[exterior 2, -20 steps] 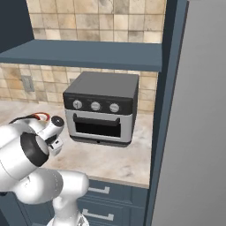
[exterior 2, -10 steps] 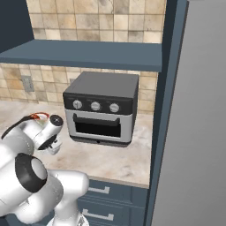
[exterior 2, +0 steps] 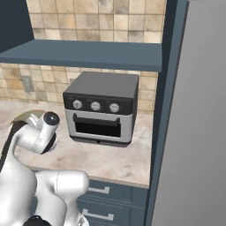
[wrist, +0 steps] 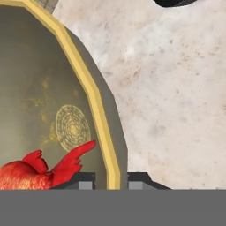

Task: Remove the peach from the bowl and place it on the small plate. Then place the bowl with only the fish in the microwave, close the door, and press the start button to microwave the fish.

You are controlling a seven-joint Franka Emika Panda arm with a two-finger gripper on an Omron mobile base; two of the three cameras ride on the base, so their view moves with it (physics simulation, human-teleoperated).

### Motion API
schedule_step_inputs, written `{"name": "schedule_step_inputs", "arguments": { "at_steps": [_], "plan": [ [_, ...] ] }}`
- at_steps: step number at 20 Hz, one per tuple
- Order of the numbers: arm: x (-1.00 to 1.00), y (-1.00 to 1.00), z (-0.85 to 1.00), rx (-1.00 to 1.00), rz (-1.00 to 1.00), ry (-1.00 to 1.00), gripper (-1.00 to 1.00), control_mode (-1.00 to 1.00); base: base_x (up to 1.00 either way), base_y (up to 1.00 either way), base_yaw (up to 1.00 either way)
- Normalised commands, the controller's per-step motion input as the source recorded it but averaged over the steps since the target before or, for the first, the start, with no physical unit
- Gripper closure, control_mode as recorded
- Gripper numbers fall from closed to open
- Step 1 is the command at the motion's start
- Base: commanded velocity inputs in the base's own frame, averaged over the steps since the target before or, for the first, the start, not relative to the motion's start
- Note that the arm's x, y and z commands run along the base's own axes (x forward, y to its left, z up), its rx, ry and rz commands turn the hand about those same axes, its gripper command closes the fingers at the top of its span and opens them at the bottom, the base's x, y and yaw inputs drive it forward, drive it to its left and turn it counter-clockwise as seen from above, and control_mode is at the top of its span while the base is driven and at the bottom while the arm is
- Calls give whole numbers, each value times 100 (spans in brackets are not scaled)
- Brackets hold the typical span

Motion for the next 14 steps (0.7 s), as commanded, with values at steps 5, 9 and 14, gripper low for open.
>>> {"name": "schedule_step_inputs", "arguments": {
  "at_steps": [5,9,14],
  "plan": [
    [-44,-46,100,5,-16,0,100,-100,0,0,0],
    [-48,-50,95,5,-11,0,100,-100,0,0,0],
    [-58,-47,81,3,-6,0,100,-100,0,0,0]
  ]
}}
